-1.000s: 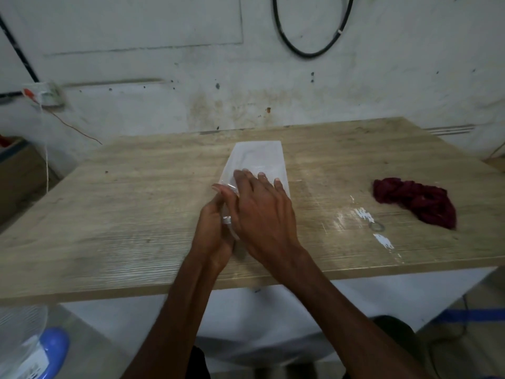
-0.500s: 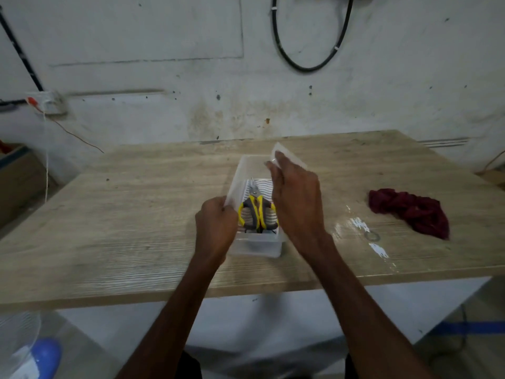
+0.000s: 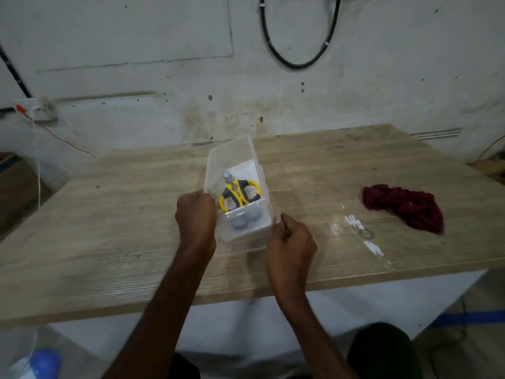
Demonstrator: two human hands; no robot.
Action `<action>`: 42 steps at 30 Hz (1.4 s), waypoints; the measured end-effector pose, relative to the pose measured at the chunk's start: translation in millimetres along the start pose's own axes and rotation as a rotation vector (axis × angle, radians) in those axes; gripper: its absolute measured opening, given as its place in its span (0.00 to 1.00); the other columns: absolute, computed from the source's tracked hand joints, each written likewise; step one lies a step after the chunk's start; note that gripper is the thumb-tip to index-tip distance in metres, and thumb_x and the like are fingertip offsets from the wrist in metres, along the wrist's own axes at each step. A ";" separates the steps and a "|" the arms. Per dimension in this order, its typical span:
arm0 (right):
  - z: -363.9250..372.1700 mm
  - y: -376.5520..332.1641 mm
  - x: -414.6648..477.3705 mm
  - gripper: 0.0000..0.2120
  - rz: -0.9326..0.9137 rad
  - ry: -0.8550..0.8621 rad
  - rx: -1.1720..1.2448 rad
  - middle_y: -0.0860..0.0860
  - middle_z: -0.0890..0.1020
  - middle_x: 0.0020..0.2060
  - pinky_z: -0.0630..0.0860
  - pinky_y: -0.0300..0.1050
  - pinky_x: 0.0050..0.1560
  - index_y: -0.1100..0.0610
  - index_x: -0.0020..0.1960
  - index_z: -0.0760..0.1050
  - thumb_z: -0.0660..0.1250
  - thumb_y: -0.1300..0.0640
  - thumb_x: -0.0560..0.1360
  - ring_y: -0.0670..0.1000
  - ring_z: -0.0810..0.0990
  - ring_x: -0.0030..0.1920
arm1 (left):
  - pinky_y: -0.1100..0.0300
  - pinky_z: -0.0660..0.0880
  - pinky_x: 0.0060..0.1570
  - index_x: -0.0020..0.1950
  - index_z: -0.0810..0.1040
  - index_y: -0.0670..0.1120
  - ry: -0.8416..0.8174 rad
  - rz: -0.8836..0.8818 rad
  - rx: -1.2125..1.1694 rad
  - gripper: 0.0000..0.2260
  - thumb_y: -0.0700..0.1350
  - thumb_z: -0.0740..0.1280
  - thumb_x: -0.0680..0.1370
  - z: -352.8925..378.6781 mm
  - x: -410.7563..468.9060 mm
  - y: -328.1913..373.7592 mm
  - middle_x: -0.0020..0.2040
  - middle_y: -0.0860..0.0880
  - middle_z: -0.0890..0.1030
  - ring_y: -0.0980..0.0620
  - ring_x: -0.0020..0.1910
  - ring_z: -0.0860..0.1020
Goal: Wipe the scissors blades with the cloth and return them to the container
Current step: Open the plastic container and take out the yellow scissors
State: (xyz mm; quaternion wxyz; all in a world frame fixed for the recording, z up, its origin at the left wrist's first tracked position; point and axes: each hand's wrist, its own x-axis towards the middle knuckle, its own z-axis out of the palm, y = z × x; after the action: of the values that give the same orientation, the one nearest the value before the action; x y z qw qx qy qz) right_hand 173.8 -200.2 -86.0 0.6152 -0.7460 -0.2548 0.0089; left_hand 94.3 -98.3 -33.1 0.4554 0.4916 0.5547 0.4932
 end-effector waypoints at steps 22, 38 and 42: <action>9.5 -34.7 40.2 0.15 -0.217 -0.316 -0.306 0.58 0.78 0.55 0.70 0.49 0.54 0.60 0.58 0.72 0.65 0.52 0.75 0.58 0.74 0.57 | 0.57 0.71 0.46 0.59 0.77 0.41 -0.163 0.002 0.289 0.17 0.47 0.59 0.76 -5.3 -1.6 -13.1 0.56 0.41 0.79 0.41 0.53 0.77; 50.2 -74.4 63.2 0.11 -0.533 -0.478 -0.675 0.56 0.79 0.48 0.64 0.54 0.55 0.57 0.47 0.72 0.67 0.50 0.72 0.60 0.74 0.55 | 0.51 0.75 0.52 0.61 0.76 0.42 -0.085 0.085 0.388 0.16 0.46 0.57 0.78 0.2 -17.6 -15.2 0.56 0.41 0.79 0.42 0.51 0.77; 37.6 -75.3 71.8 0.10 -0.307 -0.367 -0.374 0.60 0.79 0.51 0.72 0.48 0.47 0.62 0.50 0.74 0.67 0.57 0.72 0.62 0.78 0.52 | 0.47 0.74 0.57 0.62 0.75 0.42 -0.121 0.060 0.456 0.18 0.49 0.56 0.77 -1.5 -10.3 -17.8 0.58 0.39 0.78 0.38 0.55 0.77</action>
State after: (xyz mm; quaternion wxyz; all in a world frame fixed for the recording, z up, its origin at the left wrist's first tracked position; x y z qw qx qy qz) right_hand 196.2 -129.2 -4.1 0.4049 -0.7852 -0.4685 0.0032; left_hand 92.1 -109.2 -50.5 0.3500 0.6268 0.6085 0.3382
